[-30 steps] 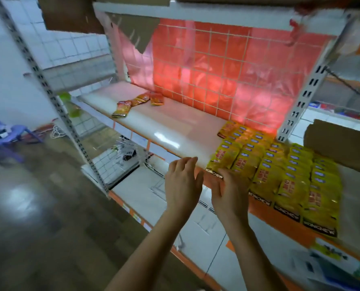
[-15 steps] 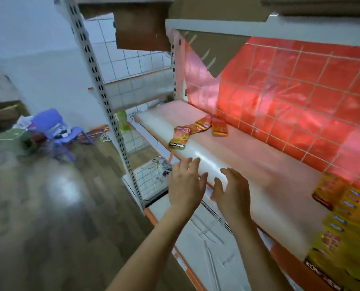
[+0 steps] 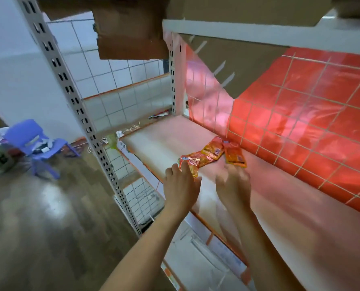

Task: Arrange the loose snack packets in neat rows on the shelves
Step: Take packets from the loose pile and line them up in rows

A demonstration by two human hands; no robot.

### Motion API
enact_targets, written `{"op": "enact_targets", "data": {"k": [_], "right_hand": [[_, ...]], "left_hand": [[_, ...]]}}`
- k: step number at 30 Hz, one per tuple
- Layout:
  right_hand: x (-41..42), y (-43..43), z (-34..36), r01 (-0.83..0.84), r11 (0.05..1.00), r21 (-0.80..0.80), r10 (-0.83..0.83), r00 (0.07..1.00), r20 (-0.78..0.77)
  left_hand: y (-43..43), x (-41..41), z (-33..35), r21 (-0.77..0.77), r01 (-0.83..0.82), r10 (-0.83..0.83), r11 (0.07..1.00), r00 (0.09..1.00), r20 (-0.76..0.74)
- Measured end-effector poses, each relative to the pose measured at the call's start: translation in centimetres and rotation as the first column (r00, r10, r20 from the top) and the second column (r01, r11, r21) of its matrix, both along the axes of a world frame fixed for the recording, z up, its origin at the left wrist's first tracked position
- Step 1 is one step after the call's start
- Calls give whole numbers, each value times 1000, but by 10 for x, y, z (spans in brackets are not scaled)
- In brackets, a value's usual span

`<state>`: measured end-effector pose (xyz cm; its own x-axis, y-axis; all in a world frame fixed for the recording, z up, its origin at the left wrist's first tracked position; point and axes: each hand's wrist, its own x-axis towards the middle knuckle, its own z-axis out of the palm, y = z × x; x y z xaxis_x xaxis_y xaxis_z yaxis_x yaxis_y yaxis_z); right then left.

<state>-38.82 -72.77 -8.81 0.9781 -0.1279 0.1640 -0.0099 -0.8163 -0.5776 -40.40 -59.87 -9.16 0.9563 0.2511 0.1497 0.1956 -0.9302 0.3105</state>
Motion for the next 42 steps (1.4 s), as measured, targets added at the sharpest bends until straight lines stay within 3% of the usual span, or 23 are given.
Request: {"op": "enact_targets", "data": {"k": [4, 7, 11, 18, 21, 23, 25, 28, 33, 42], "right_hand": [[46, 8, 5, 96, 995, -14, -95, 995, 27], [77, 12, 1, 207, 976, -60, -211, 976, -56], [100, 19, -13, 309, 947, -89, -316, 946, -78], [103, 20, -25, 367, 901, -231, -397, 913, -98], [97, 16, -20, 434, 898, -76, -440, 892, -104], [84, 16, -20, 488, 862, 138, -476, 872, -111], [66, 18, -22, 508, 790, 344, -505, 857, -106], [36, 18, -24, 563, 656, 502, -566, 808, -165], [-16, 3, -18, 621, 490, 612, -657, 724, -209], [-112, -54, -5, 616, 291, 732, -798, 578, -169]], "left_hand": [[16, 36, 1, 50, 47, -40, 998, 990, -133], [27, 59, 5, 69, 115, -101, 991, 979, -177], [40, 80, 11, 0, 189, -184, 982, 956, -228], [44, 96, 7, -119, 325, -340, 938, 930, -138], [40, 102, 6, -206, 402, -418, 892, 908, -37], [36, 104, 7, -296, 435, -451, 851, 892, 14], [32, 103, 7, -385, 442, -450, 810, 890, 75], [20, 98, 5, -524, 438, -433, 731, 890, 141], [-13, 80, 7, -649, 522, -592, 553, 795, 135], [-88, 19, 7, -711, 605, -799, 360, 592, 100]]}}
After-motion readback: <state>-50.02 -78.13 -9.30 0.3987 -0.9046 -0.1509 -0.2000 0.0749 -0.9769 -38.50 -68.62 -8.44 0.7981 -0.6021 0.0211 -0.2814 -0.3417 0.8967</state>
